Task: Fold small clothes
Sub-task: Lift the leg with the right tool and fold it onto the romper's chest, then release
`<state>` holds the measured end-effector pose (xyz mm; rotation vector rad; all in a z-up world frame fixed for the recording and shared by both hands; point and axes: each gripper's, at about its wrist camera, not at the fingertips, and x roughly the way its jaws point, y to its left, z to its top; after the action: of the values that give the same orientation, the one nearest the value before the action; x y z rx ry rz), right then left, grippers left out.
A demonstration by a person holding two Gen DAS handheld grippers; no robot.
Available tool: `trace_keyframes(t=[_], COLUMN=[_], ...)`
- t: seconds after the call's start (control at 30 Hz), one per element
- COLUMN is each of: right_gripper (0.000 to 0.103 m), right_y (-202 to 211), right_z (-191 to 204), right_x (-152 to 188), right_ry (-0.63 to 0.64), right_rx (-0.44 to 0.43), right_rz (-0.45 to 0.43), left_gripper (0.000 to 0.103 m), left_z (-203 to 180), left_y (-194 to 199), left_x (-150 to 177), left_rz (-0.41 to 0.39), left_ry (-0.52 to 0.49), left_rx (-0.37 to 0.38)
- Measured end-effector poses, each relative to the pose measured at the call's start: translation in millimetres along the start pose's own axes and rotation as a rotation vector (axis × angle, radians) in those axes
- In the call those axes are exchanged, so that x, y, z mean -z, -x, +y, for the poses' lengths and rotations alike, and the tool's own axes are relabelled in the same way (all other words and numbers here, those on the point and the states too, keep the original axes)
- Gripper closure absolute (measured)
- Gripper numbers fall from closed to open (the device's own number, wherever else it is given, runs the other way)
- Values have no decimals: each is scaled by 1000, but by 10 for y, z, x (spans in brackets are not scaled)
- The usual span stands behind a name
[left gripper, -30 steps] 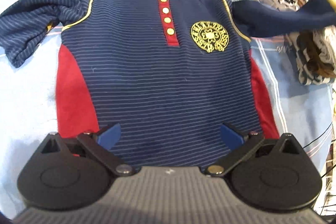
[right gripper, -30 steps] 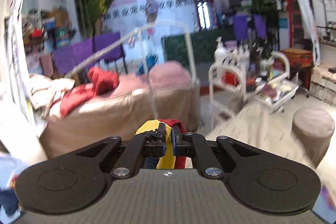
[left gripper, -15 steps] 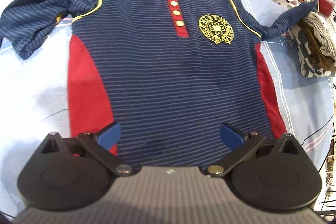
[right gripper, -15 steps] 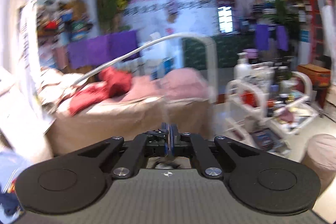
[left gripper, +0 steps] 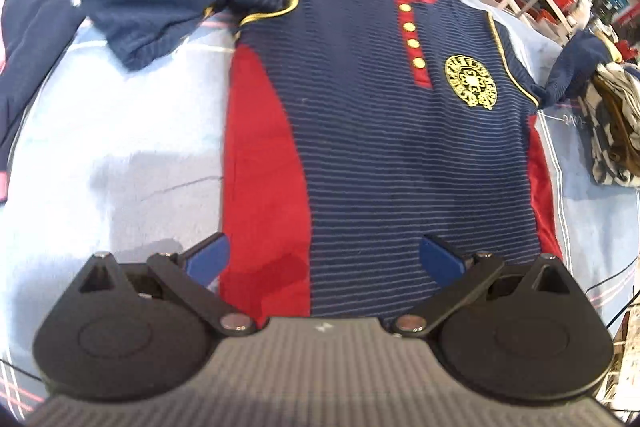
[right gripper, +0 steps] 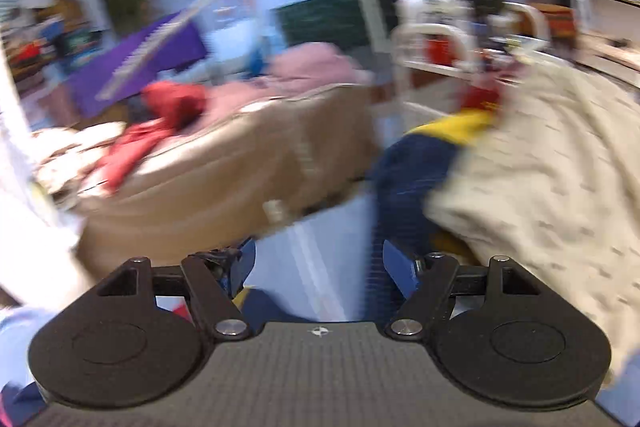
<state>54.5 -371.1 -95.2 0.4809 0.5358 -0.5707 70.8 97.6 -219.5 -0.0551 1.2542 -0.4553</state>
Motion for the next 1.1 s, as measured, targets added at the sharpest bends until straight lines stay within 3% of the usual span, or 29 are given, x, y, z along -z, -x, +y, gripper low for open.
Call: trace_keyframes(t=[0.1,0.27,0.4,0.5,0.6,0.63,0.7,0.73,0.77,0.83,0.93,1.1], right_gripper=[0,0,4,15,32,40,69,84,92,92,92,92], right_y=[-267,-680,-1093,-1482,-1742,-1762,-1713,-1691,-1638,-1462,-1052,60], right_z=[-58,61,95,79,-31,-73,-175,-204,-233,-231,-68,689], right_x=[30,-125,-74,20,175,196,178,141,97,-6,-156,-120], right_ry=[26,112,184,240,233,222,161,142,122,89,79,397], right_rx=[25,71,143,253,312,316,280,250,210,106,-183,-728], right_rz=[65,92,195,294,402,402,376,369,346,264,169,173], left_gripper=[0,0,0,0,0,0,0,0,0,0,0,0], left_z=[-12,-81,-120,-140,-132,-124,-102,-94,-85,-86,-131,-176], left_y=[-25,-34,-58,-41,-20,-17,-10,-3,7,20,39,139], left_x=[2,23,38,52,81,84,92,88,79,47,-39,-186], left_rz=[11,21,28,28,34,36,41,37,30,15,-12,-81], left_ry=[-8,-26,-12,-5,7,12,28,35,43,57,60,79], left_rx=[0,11,-1,-13,-27,-33,-39,-39,-38,-32,-21,6])
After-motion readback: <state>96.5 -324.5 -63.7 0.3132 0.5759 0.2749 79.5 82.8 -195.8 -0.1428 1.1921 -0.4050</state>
